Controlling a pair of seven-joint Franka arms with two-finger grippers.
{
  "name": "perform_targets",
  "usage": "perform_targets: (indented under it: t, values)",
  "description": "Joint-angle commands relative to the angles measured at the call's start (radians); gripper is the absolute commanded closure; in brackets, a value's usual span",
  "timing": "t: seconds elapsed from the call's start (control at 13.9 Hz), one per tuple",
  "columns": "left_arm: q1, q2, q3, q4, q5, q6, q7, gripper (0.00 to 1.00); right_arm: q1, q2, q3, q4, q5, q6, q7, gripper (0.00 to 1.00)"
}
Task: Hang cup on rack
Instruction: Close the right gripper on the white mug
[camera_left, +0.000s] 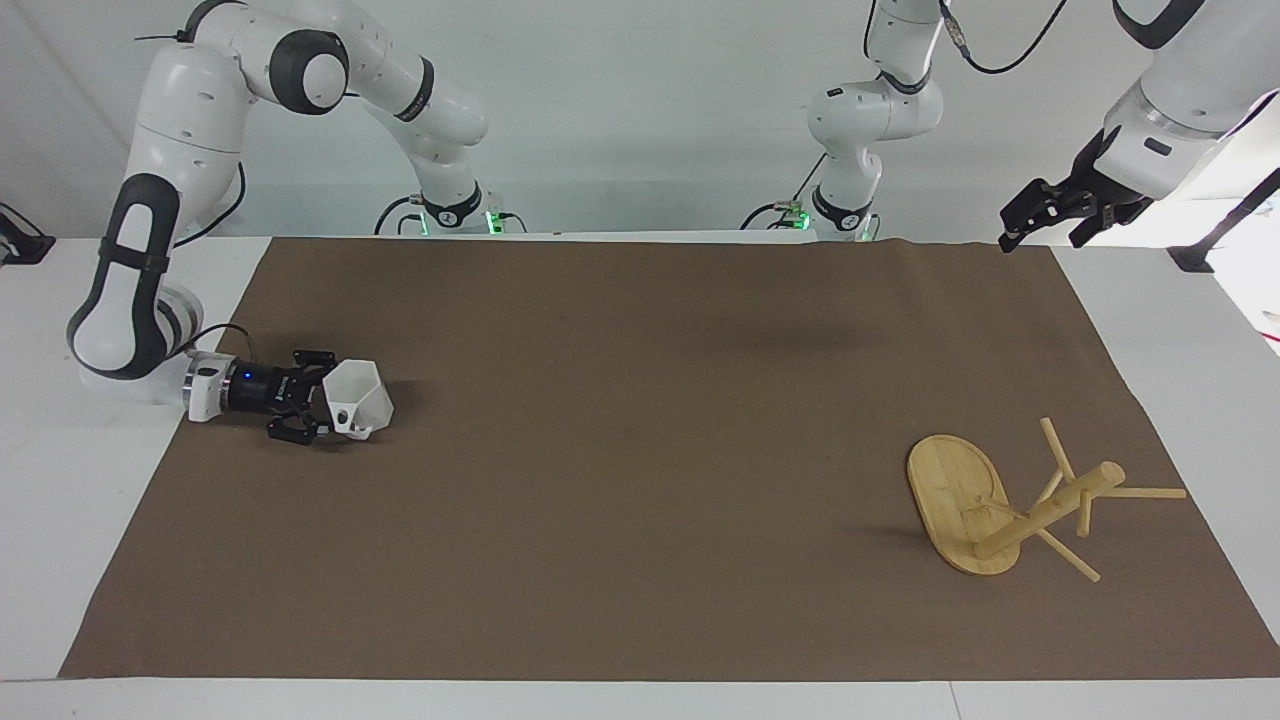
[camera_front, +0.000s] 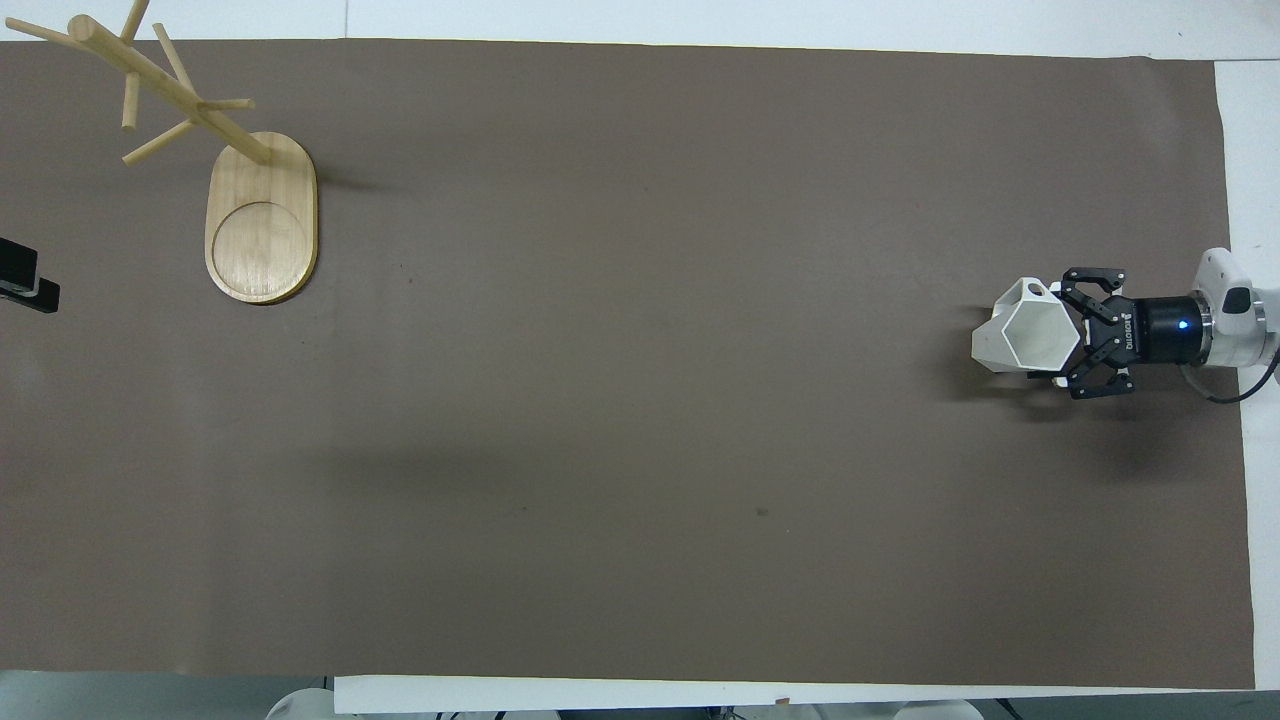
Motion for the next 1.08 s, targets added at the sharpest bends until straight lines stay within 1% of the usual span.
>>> perform_targets:
  t: [0.0,0.14,0.43,0.5,0.58,0.65,0.72,0.79,0.86,0.94,1.01]
  values:
    - [0.004,-0.024,0.002,-0.025,-0.005,-0.007,-0.01,0.0,-0.007,-0.028,0.0,-0.059,0.027,0.005,-0.053,0.0]
    - [0.004,-0.024,0.002,-0.025,-0.005,-0.007,-0.01,0.0,0.011,-0.033,0.0,-0.087,0.028,0.006,-0.1,0.0]
    - [0.004,-0.024,0.002,-0.025,-0.005,-0.006,-0.01,0.0,0.017,-0.033,0.0,-0.09,0.028,0.008,-0.104,0.0]
    - [0.004,-0.024,0.002,-0.025,-0.005,-0.006,-0.008,0.0,0.022,-0.033,0.0,-0.087,0.028,0.008,-0.104,0.06]
    - [0.004,-0.024,0.002,-0.025,-0.005,-0.007,-0.01,0.0,0.038,-0.033,0.0,-0.087,0.028,0.008,-0.104,0.2]
    - [0.004,-0.024,0.002,-0.025,-0.005,-0.007,-0.008,0.0,0.045,-0.033,0.0,-0.086,0.028,0.008,-0.104,0.5]
    - [0.004,-0.024,0.002,-0.025,-0.005,-0.007,-0.008,0.0,0.046,-0.034,0.0,-0.083,0.028,0.005,-0.098,0.67]
    - [0.004,-0.024,0.002,-0.025,-0.005,-0.007,-0.01,0.0,0.048,-0.034,0.011,-0.073,0.03,-0.001,-0.087,0.76]
    - [0.004,-0.024,0.002,-0.025,-0.005,-0.007,-0.01,0.0,0.046,-0.054,0.041,-0.069,0.03,0.0,-0.064,0.78]
    - [0.004,-0.024,0.002,-0.025,-0.005,-0.006,-0.01,0.0,0.052,-0.081,0.055,-0.07,0.028,0.005,-0.053,0.8]
    - [0.004,-0.024,0.002,-0.025,-0.005,-0.006,-0.01,0.0,0.095,-0.098,0.066,-0.069,0.03,0.006,-0.017,0.8]
